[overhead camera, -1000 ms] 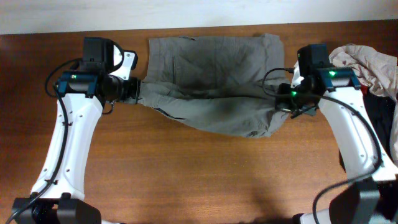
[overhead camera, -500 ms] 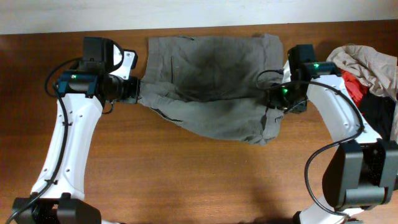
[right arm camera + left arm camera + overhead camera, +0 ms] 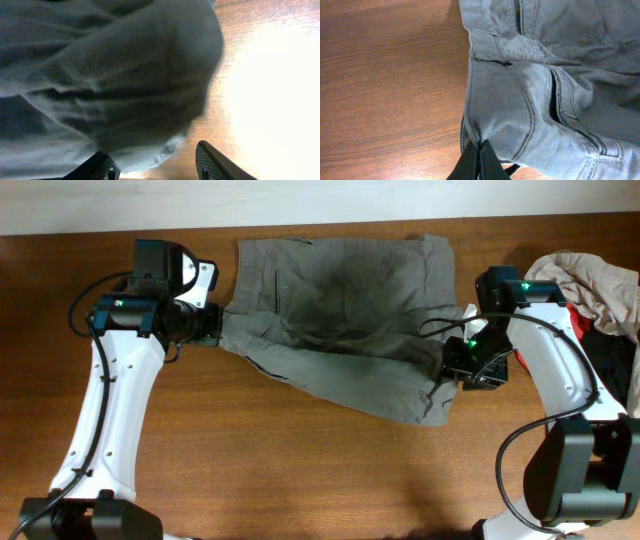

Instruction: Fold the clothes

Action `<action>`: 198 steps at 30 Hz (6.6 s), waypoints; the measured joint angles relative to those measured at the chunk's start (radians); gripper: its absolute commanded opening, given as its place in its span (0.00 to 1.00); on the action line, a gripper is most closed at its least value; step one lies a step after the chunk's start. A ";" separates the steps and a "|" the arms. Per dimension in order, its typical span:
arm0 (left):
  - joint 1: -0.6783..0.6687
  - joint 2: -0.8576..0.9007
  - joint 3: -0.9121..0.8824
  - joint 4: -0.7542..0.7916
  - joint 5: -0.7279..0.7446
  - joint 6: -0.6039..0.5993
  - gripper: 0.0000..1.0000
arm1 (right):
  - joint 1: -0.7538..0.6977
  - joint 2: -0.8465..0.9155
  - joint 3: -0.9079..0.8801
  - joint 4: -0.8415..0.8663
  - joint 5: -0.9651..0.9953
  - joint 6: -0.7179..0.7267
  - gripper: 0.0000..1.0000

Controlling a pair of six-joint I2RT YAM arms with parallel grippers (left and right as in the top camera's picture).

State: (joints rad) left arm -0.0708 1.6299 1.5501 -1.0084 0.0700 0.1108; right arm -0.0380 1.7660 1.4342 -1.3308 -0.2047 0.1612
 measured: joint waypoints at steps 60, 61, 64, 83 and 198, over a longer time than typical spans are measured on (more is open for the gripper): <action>0.017 0.119 0.000 0.138 -0.064 -0.025 0.01 | 0.193 -0.008 -0.405 0.607 -0.006 0.079 0.52; 0.017 0.119 0.000 0.135 -0.064 -0.025 0.01 | 0.178 -0.008 -0.405 0.634 -0.006 0.080 0.52; 0.017 0.119 0.000 0.129 -0.064 -0.025 0.01 | 0.137 -0.008 -0.402 0.658 -0.032 0.079 0.52; 0.017 0.119 0.000 0.111 -0.068 -0.025 0.01 | 0.111 -0.028 -0.272 0.215 -0.187 -0.124 0.61; -0.018 -0.365 0.995 -0.392 0.048 0.023 0.00 | 0.215 -0.618 0.844 -0.170 0.229 0.099 0.04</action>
State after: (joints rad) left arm -0.0887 1.2648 2.5446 -1.4006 0.1184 0.1341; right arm 0.1772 1.1484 2.2784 -1.5009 0.0242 0.2604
